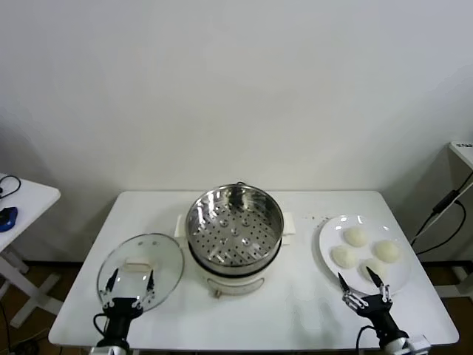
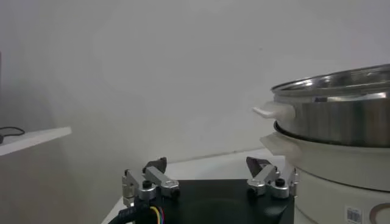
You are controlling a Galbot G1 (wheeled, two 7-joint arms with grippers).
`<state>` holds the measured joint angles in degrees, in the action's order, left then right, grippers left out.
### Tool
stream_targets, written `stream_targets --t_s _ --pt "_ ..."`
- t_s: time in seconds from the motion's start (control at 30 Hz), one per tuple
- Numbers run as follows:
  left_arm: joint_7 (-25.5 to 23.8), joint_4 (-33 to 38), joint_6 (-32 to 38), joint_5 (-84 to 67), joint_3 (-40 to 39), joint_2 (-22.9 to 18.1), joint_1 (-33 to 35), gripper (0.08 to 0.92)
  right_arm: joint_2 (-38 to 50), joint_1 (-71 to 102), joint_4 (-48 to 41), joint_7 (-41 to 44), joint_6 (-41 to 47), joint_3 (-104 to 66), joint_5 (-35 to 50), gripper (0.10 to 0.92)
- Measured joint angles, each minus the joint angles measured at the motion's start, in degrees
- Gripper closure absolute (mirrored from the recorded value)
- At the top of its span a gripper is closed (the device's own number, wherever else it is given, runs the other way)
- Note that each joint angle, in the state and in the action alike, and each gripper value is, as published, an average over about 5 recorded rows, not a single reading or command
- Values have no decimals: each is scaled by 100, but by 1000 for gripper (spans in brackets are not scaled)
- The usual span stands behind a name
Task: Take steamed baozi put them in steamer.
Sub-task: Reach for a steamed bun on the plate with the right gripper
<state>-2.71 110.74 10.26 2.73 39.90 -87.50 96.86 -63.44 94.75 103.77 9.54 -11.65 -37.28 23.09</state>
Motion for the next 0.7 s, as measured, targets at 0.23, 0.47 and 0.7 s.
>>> stream_targets --t_s 0.23,0.47,0.7 --pt "109 7 -5 20 -53 28 -4 177 446 -266 -27 377 214 -165 -155 203" --pt "255 8 52 46 -149 125 44 177 1538 -851 -324 1320 521 -171 -322 203" --pt "338 53 86 52 -219 211 85 177 2790 -2180 -997 2574 603 624 -485 203"
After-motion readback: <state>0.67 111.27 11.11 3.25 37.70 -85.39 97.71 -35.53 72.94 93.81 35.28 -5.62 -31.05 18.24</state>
